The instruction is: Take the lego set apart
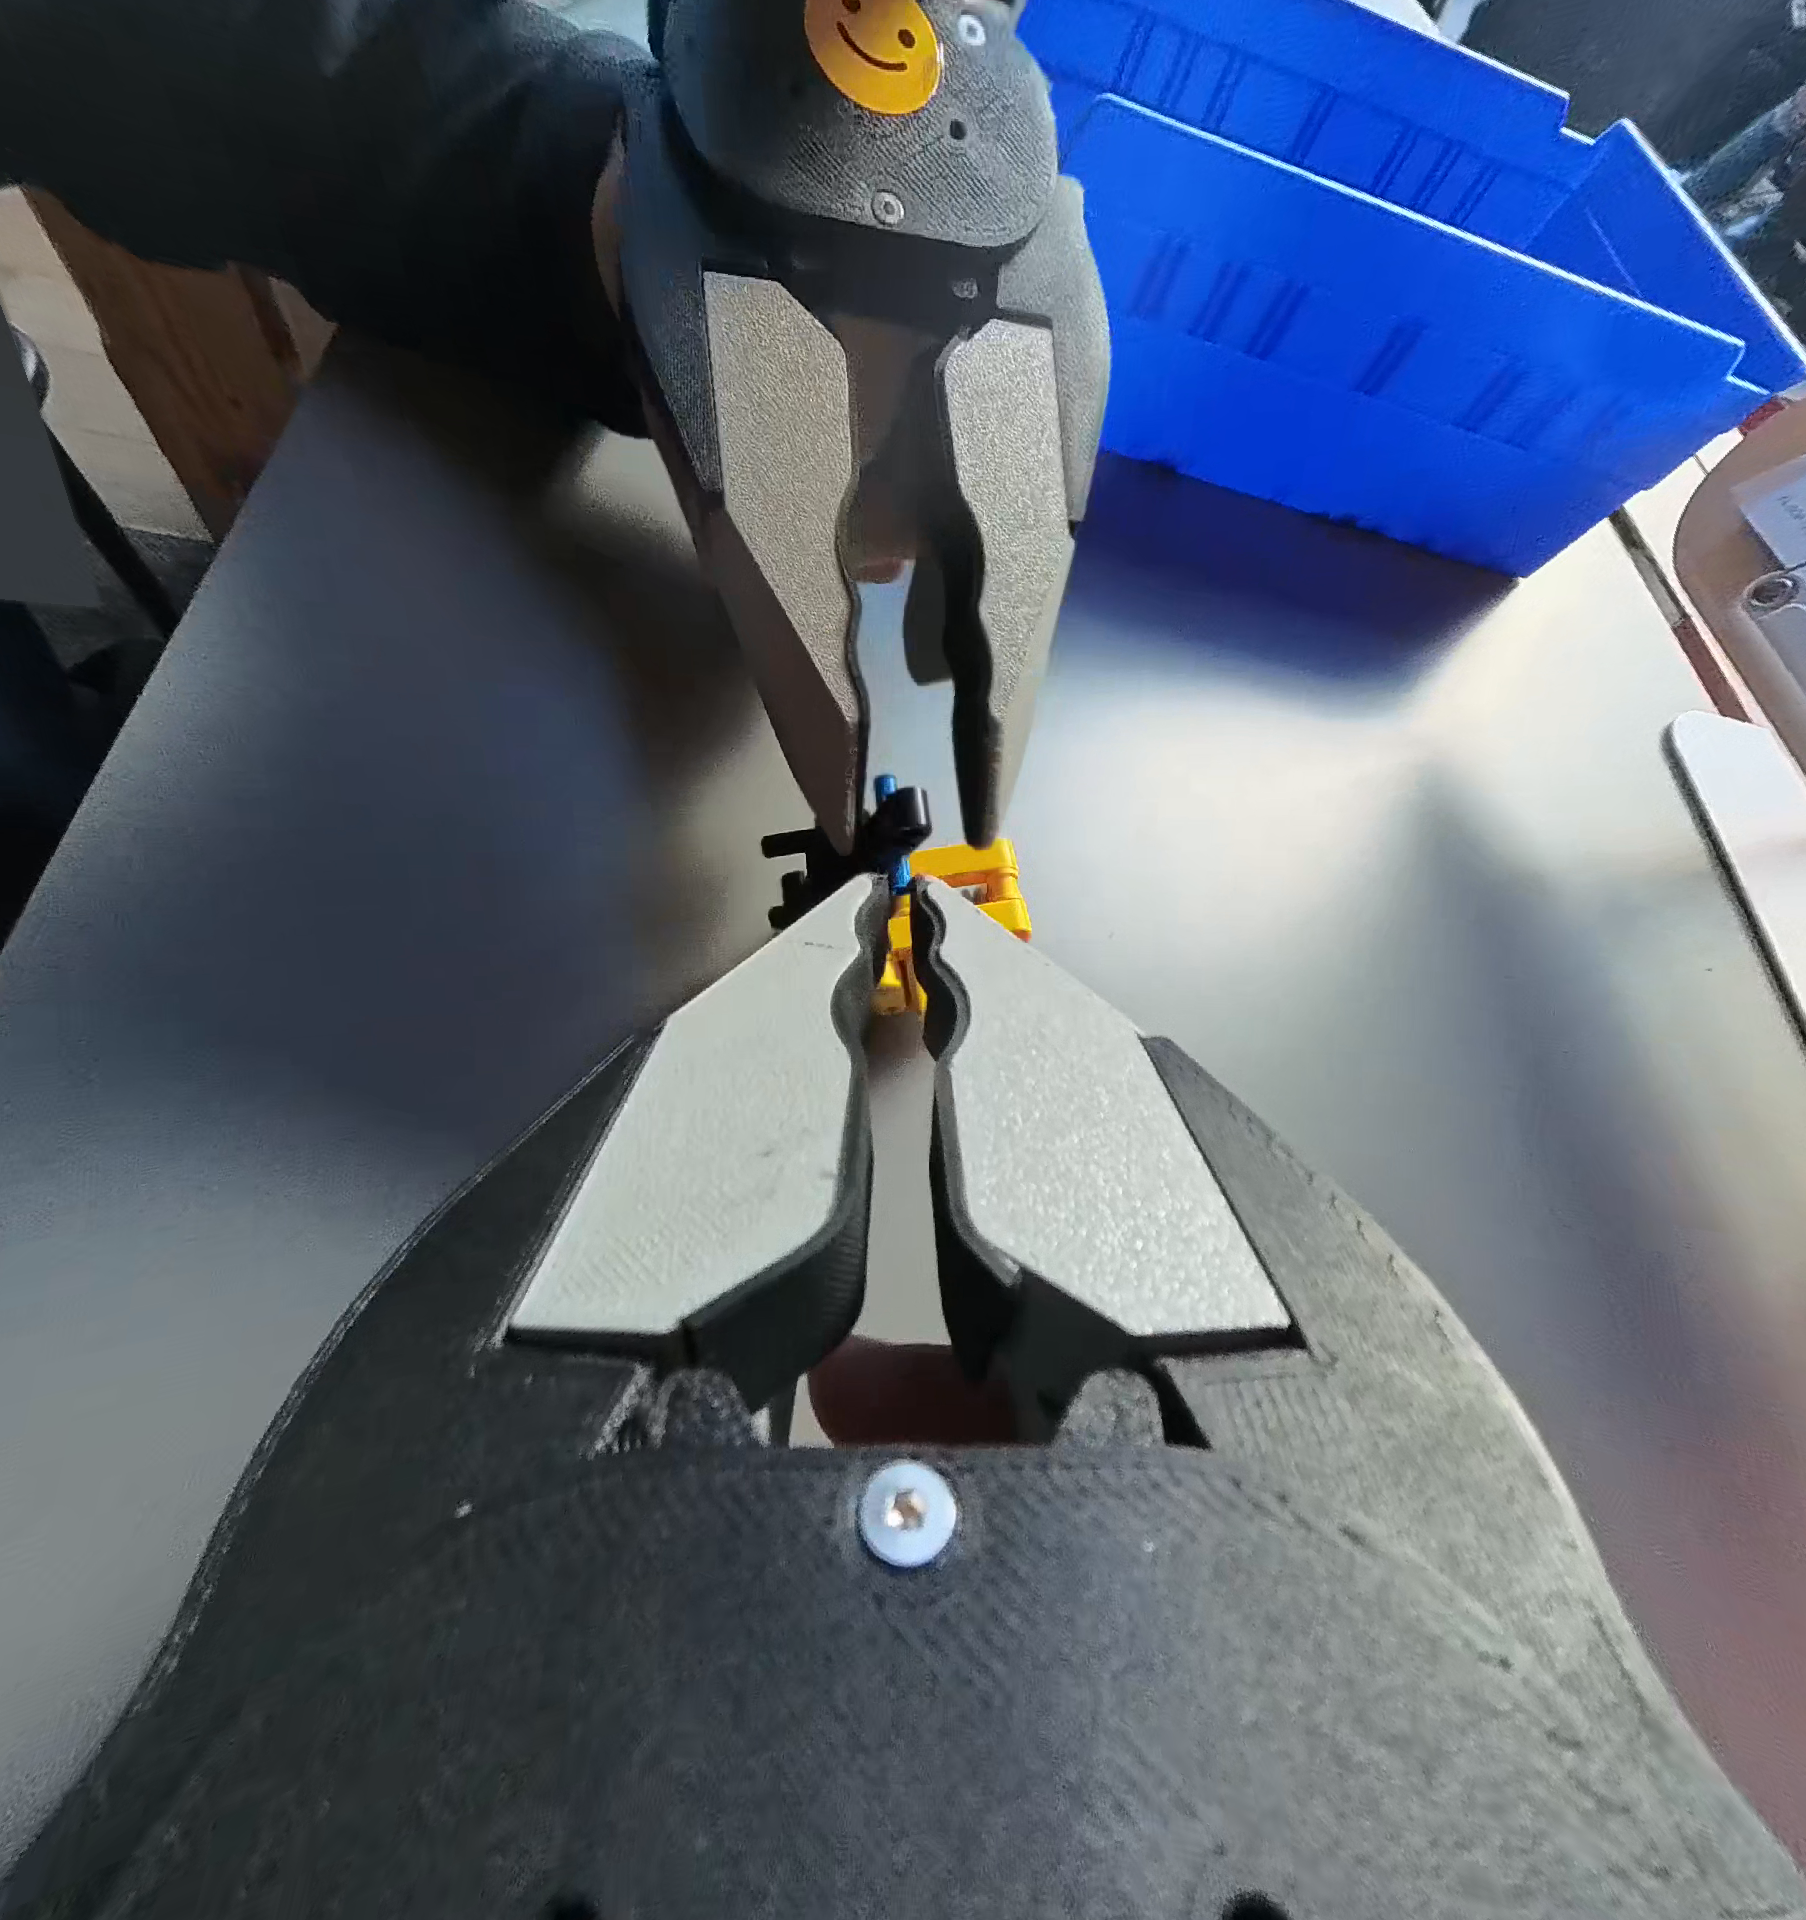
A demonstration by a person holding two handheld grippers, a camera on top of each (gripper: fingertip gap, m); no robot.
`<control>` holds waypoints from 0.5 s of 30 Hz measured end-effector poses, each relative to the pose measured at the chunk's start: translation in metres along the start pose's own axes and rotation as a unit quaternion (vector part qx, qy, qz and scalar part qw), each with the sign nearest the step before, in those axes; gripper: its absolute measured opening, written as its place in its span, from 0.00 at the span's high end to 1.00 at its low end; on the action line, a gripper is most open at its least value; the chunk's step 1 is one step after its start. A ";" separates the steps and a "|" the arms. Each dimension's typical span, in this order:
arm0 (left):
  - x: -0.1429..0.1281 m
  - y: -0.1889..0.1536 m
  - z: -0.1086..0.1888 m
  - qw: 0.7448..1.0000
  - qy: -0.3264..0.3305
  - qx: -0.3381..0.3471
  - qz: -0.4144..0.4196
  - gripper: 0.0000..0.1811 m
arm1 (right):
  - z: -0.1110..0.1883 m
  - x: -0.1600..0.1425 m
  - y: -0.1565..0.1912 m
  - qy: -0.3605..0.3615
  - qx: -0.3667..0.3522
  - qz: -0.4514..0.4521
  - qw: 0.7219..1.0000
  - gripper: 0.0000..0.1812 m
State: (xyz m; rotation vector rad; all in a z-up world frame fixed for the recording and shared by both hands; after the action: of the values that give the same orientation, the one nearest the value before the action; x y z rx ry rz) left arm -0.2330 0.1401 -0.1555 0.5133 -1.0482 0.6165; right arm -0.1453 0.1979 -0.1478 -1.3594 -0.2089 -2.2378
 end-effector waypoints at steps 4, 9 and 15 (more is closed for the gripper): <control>0.001 -0.001 0.003 1.000 0.004 0.011 -0.027 0.95 | 0.000 -0.003 -0.003 0.004 0.001 -0.008 1.000 1.00; 0.003 -0.004 0.004 0.996 0.025 0.035 -0.074 0.95 | -0.001 -0.002 -0.002 0.005 -0.001 -0.004 1.000 1.00; 0.005 -0.006 0.005 0.993 0.026 0.045 -0.107 0.99 | -0.001 0.003 0.000 -0.013 0.023 -0.028 0.999 0.95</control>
State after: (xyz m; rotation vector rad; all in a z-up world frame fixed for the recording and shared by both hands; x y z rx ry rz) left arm -0.2302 0.1331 -0.1493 0.6761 -0.9042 0.4860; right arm -0.1472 0.1964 -0.1461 -1.3749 -0.3077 -2.2479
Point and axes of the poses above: each gripper's, where its closed fingertips meet, z back along the fingers, x out of its top, y = z × x across the jaws, the point moved 6 cm from there along z, back along the fingers, and after that the axes turned 7 degrees about -z, right-handed, at the moved point
